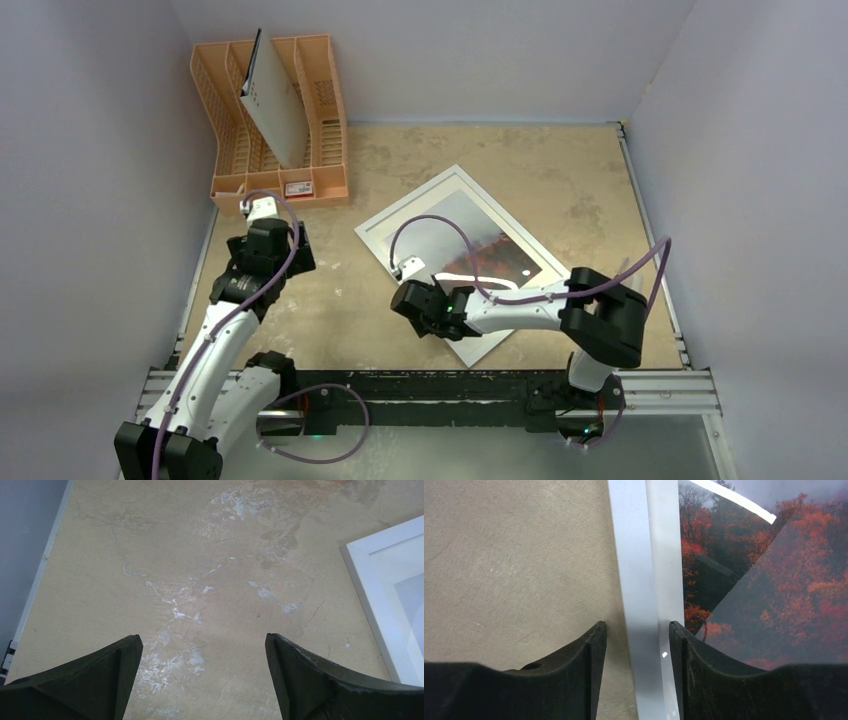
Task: Take the photo out of the frame
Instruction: Move the photo frame to the center of the board, then turn over the photo frame at the center of the board.
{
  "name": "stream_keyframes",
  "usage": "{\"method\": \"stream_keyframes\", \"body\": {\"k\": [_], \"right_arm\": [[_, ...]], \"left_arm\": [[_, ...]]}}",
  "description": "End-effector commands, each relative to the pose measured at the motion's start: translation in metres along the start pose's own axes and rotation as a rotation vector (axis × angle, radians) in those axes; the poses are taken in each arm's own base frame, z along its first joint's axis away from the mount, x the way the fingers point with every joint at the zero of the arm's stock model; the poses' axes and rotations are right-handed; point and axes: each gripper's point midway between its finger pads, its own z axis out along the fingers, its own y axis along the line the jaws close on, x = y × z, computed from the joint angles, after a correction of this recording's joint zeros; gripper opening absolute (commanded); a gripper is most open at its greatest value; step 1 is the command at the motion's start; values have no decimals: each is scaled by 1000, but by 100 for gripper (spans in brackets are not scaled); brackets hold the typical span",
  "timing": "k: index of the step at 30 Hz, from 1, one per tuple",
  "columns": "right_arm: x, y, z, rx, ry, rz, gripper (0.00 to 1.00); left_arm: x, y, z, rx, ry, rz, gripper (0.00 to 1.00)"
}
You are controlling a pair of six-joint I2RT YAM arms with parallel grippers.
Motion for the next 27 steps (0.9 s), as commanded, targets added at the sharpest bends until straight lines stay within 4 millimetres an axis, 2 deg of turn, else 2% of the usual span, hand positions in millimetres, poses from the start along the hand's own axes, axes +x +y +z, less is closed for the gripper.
{"method": "stream_keyframes", "body": {"k": [1, 5, 9, 14, 18, 21, 27], "right_arm": [[14, -14, -5, 49, 25, 22, 50], [22, -16, -10, 53, 35, 17, 46], [27, -19, -14, 69, 39, 20, 38], [28, -14, -16, 59, 34, 23, 32], [27, -9, -17, 49, 28, 38, 26], [20, -2, -19, 24, 13, 54, 16], [-7, 12, -30, -39, -51, 112, 13]], "left_arm": [[-22, -3, -6, 19, -60, -28, 100], [-22, -3, -6, 22, -62, -28, 100], [-24, -8, -8, 61, -71, -13, 100], [-26, -16, -12, 112, -83, -3, 100], [-28, -17, -19, 132, -103, -58, 100], [-23, -37, -24, 243, -93, -130, 100], [2, -92, -28, 564, -44, -187, 100]]}}
